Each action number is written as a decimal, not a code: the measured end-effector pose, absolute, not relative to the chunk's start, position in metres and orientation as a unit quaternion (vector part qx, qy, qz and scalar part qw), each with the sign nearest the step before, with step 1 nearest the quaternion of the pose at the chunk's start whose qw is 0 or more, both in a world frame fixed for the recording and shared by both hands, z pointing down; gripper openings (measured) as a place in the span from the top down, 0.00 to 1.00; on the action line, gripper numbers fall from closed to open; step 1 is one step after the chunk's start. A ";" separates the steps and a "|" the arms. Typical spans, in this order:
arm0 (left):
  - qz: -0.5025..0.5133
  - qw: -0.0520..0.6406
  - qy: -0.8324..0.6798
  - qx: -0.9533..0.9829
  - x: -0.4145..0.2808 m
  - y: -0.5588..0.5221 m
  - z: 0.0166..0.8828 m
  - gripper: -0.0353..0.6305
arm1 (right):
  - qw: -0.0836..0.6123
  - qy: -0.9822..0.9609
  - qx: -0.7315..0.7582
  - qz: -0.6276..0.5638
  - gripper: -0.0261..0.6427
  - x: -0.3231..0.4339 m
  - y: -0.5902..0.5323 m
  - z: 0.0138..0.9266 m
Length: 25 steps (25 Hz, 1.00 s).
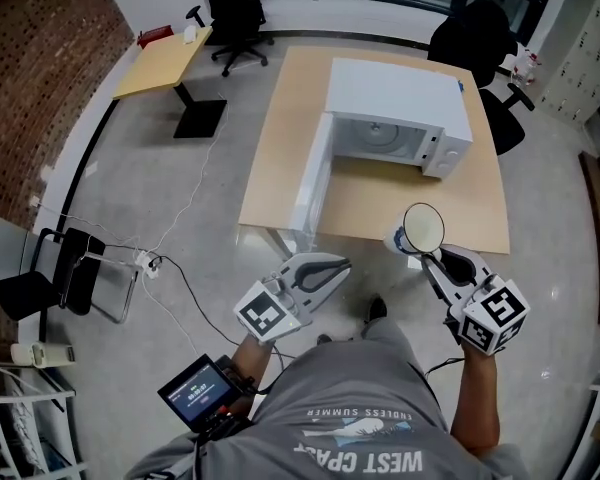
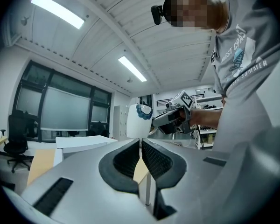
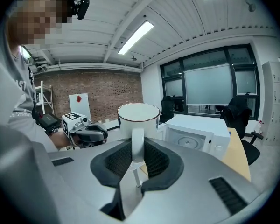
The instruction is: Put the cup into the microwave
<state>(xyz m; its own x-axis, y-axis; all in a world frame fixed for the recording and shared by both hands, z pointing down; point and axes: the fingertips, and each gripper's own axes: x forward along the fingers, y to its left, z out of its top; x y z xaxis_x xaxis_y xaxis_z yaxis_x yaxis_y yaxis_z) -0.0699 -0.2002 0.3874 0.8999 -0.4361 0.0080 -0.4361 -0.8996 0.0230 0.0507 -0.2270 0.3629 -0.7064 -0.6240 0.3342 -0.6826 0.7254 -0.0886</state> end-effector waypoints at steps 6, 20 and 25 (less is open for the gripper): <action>-0.006 0.016 -0.230 0.973 -0.079 -0.199 0.389 0.91 | 0.158 -0.920 0.340 0.115 0.86 0.033 -0.232 0.375; 0.001 0.055 -0.277 0.959 -0.104 -0.257 0.406 0.91 | 0.200 -0.894 0.354 0.187 0.86 0.032 -0.398 0.494; 0.008 0.079 -0.299 0.951 -0.100 -0.290 0.418 0.91 | 0.240 -0.873 0.384 0.179 0.86 0.045 -0.496 0.561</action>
<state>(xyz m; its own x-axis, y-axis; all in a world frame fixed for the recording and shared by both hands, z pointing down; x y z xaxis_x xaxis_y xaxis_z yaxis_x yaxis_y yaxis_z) -0.1005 -0.2896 0.4180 0.8207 -0.5679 0.0623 -0.5704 -0.8083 0.1458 0.0448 -0.4958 0.5615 -0.5888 -0.5851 0.5576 -0.7576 0.6400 -0.1285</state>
